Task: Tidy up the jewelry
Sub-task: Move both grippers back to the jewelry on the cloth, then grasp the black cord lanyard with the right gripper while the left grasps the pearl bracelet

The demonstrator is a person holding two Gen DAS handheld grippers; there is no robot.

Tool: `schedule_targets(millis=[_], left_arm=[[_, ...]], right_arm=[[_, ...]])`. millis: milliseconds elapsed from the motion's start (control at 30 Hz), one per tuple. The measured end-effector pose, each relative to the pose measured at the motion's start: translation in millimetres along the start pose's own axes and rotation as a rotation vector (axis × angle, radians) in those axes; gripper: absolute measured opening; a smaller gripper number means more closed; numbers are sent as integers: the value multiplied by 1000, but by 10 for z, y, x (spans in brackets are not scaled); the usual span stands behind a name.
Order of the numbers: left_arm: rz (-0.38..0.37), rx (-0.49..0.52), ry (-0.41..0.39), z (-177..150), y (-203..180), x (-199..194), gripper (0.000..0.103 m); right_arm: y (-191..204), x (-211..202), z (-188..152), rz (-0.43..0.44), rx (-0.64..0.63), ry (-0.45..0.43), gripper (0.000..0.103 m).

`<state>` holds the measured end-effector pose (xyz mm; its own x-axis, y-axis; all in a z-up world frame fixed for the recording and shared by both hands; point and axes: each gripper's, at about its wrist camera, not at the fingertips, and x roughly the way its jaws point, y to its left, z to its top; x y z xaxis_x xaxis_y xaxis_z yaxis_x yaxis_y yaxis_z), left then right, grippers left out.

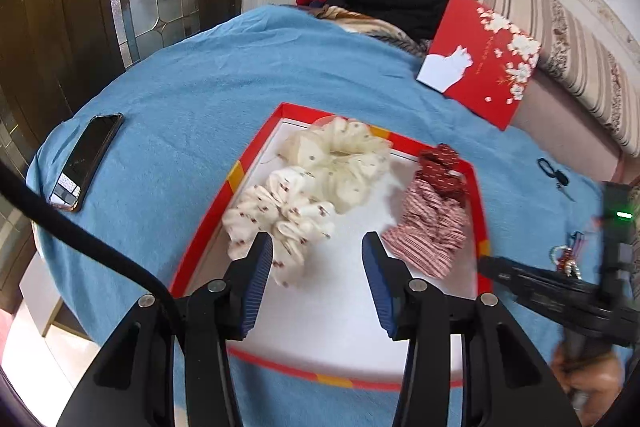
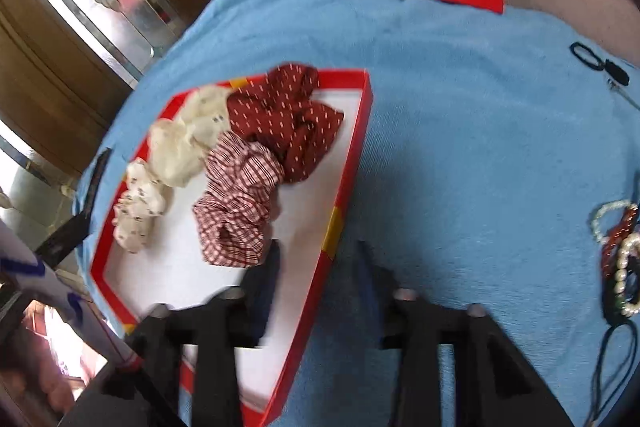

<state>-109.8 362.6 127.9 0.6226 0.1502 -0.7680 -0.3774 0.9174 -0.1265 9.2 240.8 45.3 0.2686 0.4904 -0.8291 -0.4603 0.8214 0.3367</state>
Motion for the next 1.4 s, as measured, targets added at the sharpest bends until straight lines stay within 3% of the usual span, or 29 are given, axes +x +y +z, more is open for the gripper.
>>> schedule_targets(millis=[33,400,500,633,667,800,1033,1167,1267,1400], left_arm=[[-5,-1,-5,-29,-16,-40,47],[-44,-6,-3,-181,-67,-221,47],[-54,3,7,-215,-148,-246,47],[-101,30,14,-269,-324,-347,49],[-110,46,15,-291,-392,-374,51],[-167,120,39,-408,-745,-402,54],[-298,225,123,-621,-1552,-205,54],[-350,248,180,-755,-1988,-21,54],[-366,260,213,-829,-2237,100,54],[-383,249,245,-839,-2502,238,54]], right_arm=[[0,49,2,-4,10,10,11],[-119,-211,-319,-69,66,-2,10],[-147,-247,-391,-68,57,-11,12],[-256,-544,-495,-33,66,-64,26],[-308,-638,-535,-38,57,-80,31],[-691,-1073,-832,-78,54,-126,32],[-1768,-1644,-1292,-224,179,-152,36],[-2114,-1752,-1400,-200,269,-171,42],[-2140,-1660,-1376,-164,266,-171,49],[-2072,-1436,-1323,-119,243,-154,51]])
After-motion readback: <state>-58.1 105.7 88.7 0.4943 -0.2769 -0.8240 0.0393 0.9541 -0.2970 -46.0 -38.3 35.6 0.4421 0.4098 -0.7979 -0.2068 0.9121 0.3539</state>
